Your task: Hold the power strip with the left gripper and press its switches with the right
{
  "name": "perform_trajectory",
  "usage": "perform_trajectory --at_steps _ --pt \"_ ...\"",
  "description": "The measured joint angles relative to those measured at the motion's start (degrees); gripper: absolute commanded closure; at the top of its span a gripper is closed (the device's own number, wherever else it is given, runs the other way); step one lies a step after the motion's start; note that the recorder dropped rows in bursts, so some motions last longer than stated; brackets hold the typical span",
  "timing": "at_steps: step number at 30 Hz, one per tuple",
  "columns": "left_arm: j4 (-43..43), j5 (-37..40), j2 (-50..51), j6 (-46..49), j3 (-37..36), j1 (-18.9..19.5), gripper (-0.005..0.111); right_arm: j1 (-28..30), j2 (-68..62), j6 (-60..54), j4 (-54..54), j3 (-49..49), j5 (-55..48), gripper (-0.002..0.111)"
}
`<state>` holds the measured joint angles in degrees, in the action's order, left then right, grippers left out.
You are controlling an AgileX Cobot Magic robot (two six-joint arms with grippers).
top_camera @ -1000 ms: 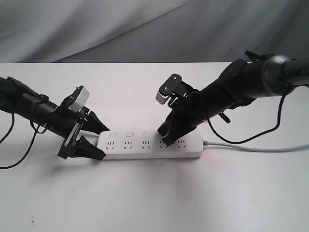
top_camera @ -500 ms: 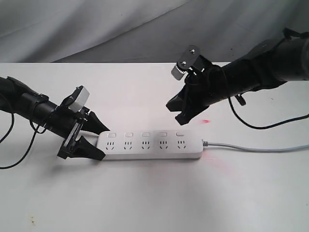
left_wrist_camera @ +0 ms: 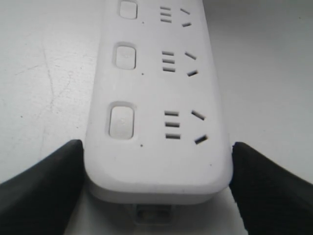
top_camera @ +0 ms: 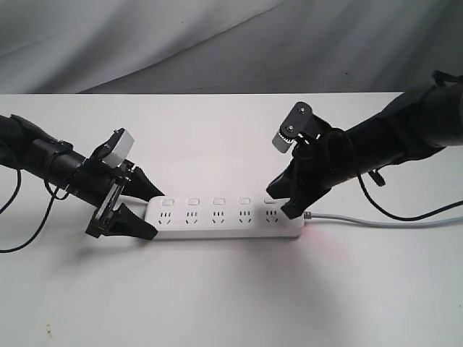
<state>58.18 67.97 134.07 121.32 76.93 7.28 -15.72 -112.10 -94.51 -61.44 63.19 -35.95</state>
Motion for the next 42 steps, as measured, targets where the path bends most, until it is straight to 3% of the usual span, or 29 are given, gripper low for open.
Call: perform_trajectory --at_steps 15,27,37,42 --pt "0.00 0.00 0.00 0.00 0.00 0.00 0.062 0.00 -4.57 -6.47 -8.25 0.01 2.61 0.108" --pt "-0.10 0.00 0.00 0.00 0.00 0.00 0.062 -0.22 -6.20 -5.97 -7.91 0.75 3.14 0.108" --pt "-0.10 0.00 0.00 0.00 0.00 0.00 0.062 -0.53 -5.79 6.45 4.78 1.53 3.58 0.108" --pt "-0.10 0.00 0.00 0.00 0.00 0.00 0.062 -0.79 -5.79 7.74 5.83 1.66 4.06 0.108"
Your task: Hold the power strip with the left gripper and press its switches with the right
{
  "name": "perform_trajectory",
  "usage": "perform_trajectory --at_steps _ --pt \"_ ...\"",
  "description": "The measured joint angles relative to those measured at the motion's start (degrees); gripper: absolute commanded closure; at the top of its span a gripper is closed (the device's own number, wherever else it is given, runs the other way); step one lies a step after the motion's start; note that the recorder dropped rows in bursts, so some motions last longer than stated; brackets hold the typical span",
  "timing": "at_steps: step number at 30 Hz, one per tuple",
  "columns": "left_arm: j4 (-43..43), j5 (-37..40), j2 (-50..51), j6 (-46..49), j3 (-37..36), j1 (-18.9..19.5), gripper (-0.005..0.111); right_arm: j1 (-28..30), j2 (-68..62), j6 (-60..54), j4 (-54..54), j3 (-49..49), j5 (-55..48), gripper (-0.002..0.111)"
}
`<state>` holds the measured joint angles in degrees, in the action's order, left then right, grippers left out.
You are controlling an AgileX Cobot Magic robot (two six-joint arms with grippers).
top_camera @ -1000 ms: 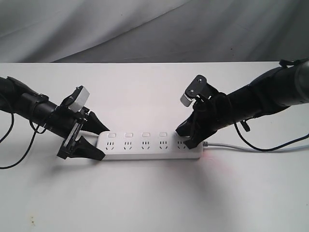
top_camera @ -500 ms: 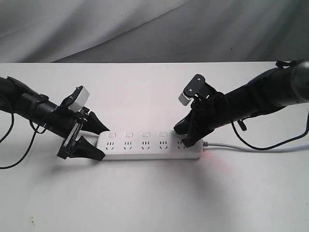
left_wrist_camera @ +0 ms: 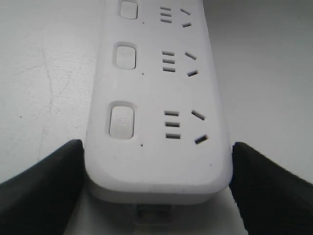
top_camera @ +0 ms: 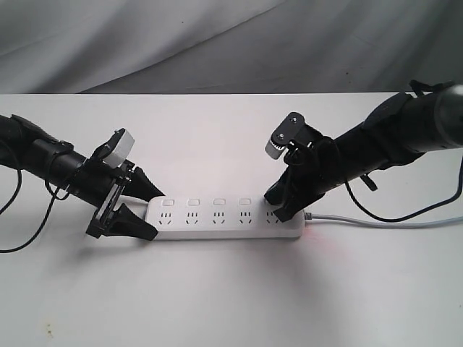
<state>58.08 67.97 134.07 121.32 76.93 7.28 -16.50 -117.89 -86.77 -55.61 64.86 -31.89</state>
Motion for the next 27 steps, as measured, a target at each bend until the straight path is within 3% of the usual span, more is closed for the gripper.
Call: perform_trajectory --at_steps 4,8,13,27 --pt "0.00 0.00 0.00 0.00 0.00 0.00 0.062 0.00 0.00 0.45 -1.21 0.00 0.13 0.108" --pt "0.00 0.11 0.00 0.00 0.00 0.00 0.062 0.00 2.26 -6.54 -8.02 0.04 0.31 0.108" --pt "0.00 0.20 0.00 0.00 0.00 0.00 0.062 0.00 12.63 -8.22 -10.24 1.60 1.31 0.108" --pt "-0.10 0.20 0.00 0.00 0.00 0.00 0.062 0.00 34.08 8.75 -1.24 0.23 13.27 0.108"
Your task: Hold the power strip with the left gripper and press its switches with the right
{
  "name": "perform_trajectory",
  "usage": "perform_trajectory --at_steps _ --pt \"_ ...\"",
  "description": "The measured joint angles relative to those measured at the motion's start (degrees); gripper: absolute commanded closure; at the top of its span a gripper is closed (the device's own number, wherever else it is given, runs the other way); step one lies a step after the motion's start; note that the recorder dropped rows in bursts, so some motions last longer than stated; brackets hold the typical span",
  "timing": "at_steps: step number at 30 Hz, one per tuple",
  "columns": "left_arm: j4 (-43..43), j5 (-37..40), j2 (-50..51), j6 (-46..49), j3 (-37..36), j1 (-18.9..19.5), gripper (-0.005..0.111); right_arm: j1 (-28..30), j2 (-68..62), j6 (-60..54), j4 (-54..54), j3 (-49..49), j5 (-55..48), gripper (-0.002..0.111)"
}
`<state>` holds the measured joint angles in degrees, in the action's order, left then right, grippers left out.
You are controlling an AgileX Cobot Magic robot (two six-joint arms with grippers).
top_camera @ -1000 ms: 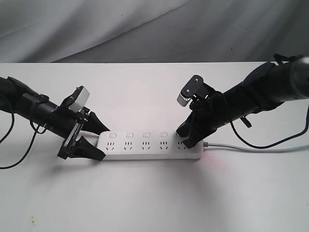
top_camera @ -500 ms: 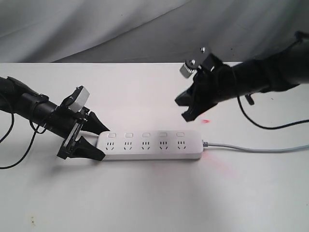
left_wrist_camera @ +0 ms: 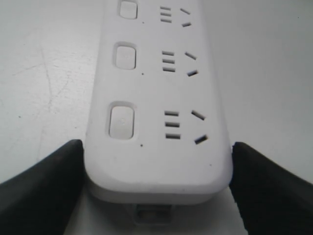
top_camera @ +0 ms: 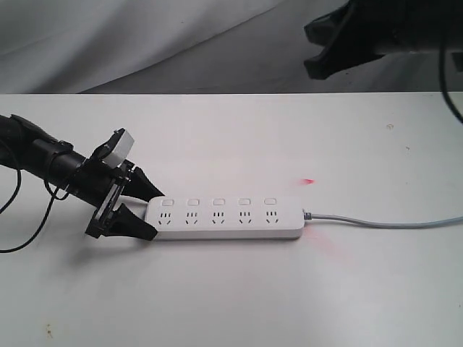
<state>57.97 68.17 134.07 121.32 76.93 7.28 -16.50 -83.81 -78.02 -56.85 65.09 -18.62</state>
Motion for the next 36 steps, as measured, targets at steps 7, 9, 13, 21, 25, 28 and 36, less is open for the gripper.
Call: perform_trajectory --at_steps 7,9,13,21,25,28,36 --pt "0.00 0.00 0.00 0.00 0.00 0.00 0.062 0.00 12.80 1.99 0.55 -5.89 6.14 0.108" --pt "0.00 0.00 0.00 0.00 0.00 0.00 0.062 0.00 16.61 1.99 0.55 -8.02 8.00 0.108" --pt "0.00 0.00 0.00 0.00 0.00 0.00 0.062 0.00 23.34 2.65 0.55 -12.10 11.44 0.108" --pt "0.00 0.00 0.00 0.00 0.00 0.00 0.062 0.00 35.92 3.26 -3.34 -22.83 19.57 0.108" --pt "0.00 0.00 0.00 0.00 0.00 0.00 0.062 0.00 39.37 3.29 -5.89 -26.66 20.55 0.108" --pt "0.00 0.00 0.00 0.00 0.00 0.00 0.062 0.00 41.31 3.29 -9.50 -27.77 20.55 0.108" --pt "0.00 0.00 0.00 0.00 0.00 0.00 0.062 0.00 45.12 3.29 -12.88 -28.01 20.78 0.108"
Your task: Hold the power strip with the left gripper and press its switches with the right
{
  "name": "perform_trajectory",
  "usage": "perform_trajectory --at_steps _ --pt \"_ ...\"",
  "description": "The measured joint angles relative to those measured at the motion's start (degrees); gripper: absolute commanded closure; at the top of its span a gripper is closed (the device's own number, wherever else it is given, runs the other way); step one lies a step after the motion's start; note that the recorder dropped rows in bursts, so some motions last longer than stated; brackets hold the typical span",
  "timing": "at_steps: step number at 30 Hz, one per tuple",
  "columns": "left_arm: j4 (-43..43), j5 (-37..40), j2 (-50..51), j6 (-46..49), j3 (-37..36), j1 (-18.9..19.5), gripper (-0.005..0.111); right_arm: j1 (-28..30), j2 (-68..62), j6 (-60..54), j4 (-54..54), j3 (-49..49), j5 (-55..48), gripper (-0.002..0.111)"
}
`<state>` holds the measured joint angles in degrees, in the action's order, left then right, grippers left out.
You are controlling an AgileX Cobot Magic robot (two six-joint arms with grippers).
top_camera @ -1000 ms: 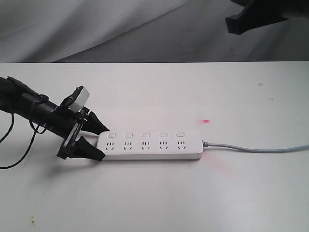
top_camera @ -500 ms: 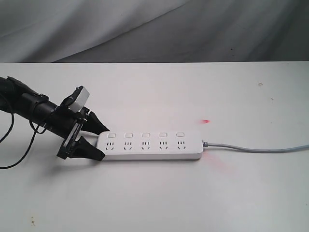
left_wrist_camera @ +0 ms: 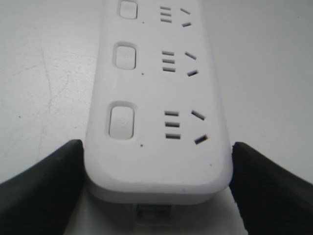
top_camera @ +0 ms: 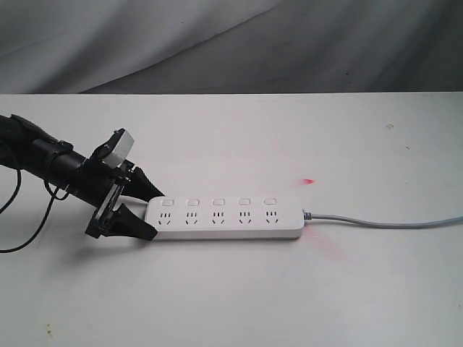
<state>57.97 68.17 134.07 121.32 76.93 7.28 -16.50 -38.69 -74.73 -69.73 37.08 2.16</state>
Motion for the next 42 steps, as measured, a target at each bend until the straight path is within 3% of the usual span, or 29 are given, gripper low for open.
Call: perform_trajectory --at_steps 19,30,36,42 --pt "0.00 0.00 0.00 0.00 0.00 0.00 0.062 0.00 0.39 0.11 -0.61 0.00 -2.16 0.108" --pt "0.00 0.00 0.00 0.00 0.00 0.00 0.062 0.23 0.53 11.15 -8.57 0.00 4.26 0.108" --pt "0.00 0.00 0.00 0.00 0.00 0.00 0.062 6.03 6.21 11.92 -6.88 -3.22 3.03 0.108" --pt "0.00 0.00 0.00 0.00 0.00 0.00 0.062 13.94 14.60 11.92 -1.36 -13.47 1.62 0.108"
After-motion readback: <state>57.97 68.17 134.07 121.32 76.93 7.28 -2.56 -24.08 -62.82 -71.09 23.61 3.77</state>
